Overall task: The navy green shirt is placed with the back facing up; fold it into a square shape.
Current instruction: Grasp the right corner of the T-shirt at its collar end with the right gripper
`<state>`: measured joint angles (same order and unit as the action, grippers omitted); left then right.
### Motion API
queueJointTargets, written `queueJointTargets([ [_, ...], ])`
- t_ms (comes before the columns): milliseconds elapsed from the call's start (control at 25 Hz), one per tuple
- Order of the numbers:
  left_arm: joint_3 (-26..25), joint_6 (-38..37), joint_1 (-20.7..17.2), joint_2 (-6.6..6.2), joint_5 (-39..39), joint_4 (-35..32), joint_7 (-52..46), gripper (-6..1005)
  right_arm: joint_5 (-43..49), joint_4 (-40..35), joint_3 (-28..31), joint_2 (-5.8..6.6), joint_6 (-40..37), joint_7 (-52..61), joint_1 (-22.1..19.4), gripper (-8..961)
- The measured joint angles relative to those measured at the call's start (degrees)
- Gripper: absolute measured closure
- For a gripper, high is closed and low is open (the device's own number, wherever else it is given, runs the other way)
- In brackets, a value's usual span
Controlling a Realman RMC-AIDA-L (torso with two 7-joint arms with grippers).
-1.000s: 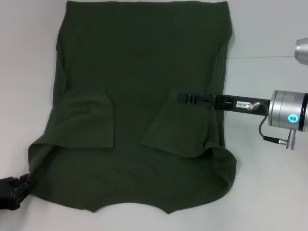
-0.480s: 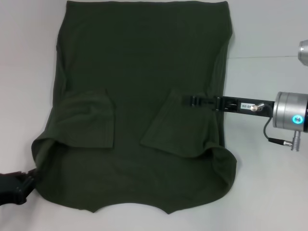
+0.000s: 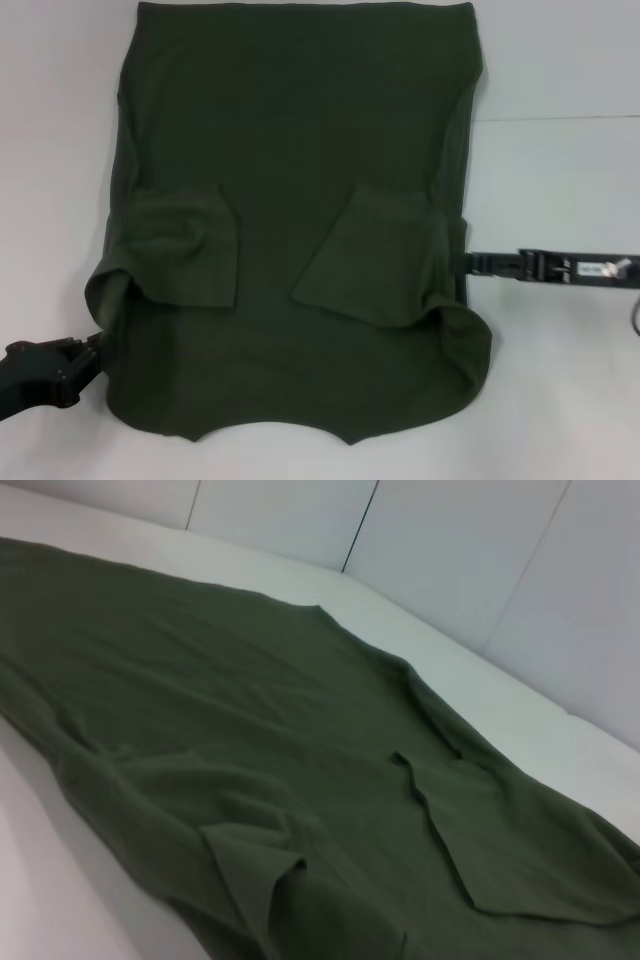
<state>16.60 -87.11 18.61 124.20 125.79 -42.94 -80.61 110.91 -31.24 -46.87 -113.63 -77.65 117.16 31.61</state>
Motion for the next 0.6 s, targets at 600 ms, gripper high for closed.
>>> queueJointTargets([
  [600, 0.1, 0.3, 0.6, -0.02, -0.4, 0.8, -0.1, 958, 1.1, 0.7, -0.2, -0.74, 1.0, -3.4, -5.5, 251],
])
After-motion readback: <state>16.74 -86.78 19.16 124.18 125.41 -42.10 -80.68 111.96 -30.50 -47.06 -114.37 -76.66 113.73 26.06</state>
